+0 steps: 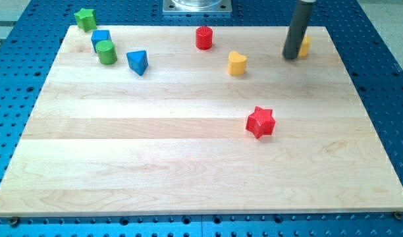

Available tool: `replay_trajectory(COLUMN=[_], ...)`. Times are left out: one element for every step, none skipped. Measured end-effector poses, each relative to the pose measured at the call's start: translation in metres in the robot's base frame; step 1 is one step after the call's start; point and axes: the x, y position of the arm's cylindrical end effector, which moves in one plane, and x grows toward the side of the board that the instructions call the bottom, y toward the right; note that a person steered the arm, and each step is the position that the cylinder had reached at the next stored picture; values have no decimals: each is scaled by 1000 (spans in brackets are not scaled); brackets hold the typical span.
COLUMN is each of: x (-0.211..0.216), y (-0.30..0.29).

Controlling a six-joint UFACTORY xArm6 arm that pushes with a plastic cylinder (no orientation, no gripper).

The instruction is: Keep the yellow hexagon at the parallel right of the red circle

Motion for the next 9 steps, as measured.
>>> replay_trajectory(x=[-2, -25, -23, 33, 41, 20, -3, -3, 2], y=[-2, 8, -13, -6, 60, 93, 59, 23, 78])
